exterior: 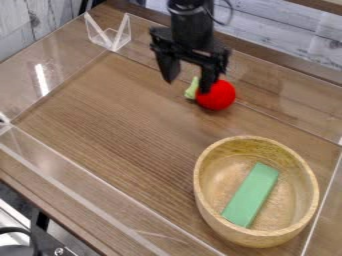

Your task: Put the green stick in the brown bowl

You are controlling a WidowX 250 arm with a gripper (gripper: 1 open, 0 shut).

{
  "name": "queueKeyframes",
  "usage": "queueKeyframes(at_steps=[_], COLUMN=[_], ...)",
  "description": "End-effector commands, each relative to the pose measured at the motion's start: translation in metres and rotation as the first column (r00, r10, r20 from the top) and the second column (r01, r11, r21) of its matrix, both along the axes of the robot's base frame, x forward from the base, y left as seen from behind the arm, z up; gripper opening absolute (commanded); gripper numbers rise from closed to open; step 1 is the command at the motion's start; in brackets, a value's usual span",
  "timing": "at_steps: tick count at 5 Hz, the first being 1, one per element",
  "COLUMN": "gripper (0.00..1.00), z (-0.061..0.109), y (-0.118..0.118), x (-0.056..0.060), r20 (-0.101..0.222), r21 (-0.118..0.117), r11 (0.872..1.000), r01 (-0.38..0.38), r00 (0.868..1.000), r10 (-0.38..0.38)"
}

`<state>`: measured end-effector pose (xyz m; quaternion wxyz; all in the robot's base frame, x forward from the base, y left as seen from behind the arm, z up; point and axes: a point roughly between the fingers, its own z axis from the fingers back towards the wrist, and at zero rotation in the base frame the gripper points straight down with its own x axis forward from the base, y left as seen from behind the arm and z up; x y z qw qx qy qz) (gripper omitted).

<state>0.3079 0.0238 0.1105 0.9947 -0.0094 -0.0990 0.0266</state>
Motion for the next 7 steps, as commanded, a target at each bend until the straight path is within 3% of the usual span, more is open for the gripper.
queueKeyframes(at_steps=[1,2,3,6,7], gripper=[1.0,1.0,1.0,1.0,1.0], z=[0.032,0.047,0.047,0.035,0.018], y=[0.009,0.012,0.006,0.019,0.018], x=[0.004,0.003,0.005,0.01,0.012], r20=[0.097,0.119,0.123,0.084,0.07], r21=[-0.02,-0.031,-0.037,-0.053,-0.056], r11=[0.999,1.0,0.999,0.999,0.998], r01=[0.026,0.0,-0.004,0.007,-0.017], r00=[0.995,0.993,0.992,0.996,0.997], r10=[-0.024,0.004,0.009,-0.003,0.021])
